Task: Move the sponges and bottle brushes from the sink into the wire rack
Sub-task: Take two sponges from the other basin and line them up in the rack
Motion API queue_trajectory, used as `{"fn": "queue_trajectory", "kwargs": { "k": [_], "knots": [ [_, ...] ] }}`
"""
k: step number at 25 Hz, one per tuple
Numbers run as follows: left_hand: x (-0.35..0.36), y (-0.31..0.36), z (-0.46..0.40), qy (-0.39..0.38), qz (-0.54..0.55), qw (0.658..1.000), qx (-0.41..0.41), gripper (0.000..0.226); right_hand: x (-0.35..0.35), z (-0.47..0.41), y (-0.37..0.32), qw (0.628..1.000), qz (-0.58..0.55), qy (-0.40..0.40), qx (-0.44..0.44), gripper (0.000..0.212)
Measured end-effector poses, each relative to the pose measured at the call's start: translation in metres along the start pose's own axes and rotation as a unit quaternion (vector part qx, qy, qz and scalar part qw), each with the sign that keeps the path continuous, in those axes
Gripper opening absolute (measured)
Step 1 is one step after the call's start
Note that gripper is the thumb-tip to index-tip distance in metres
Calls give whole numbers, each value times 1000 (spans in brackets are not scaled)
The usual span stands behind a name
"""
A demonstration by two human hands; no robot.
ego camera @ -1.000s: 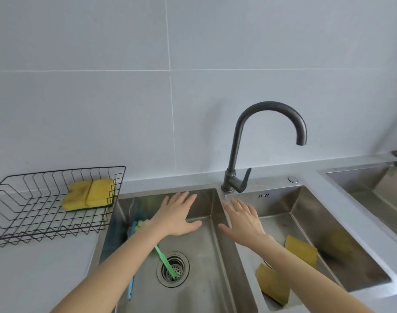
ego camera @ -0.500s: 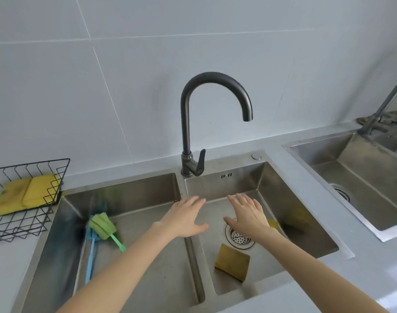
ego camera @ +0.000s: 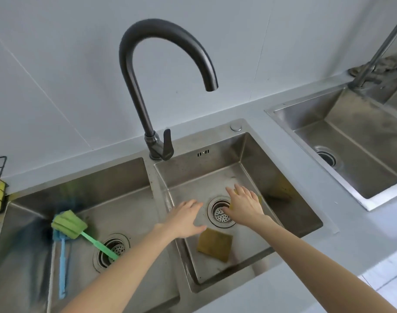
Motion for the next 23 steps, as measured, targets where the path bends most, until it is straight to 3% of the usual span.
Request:
{"fn": "queue_trajectory", "kwargs": {
  "k": [10,23],
  "knots": [
    [51,13,-44,-87,5,996,21,75,49,-23,54,994,-44,-52,89,59],
    [86,25,-76,-135,-44,990,22,71,66,-59,80,994,13,-8,104,59]
  ]
}}
Point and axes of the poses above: each hand's wrist, its own z-axis away from the middle knuckle, its own x-axis out of the palm, y = z × x, the point moved 1 cm from there along -z, towards the middle knuckle, and after that the axes turned 14 degrees about -x, right-handed, at the moved point
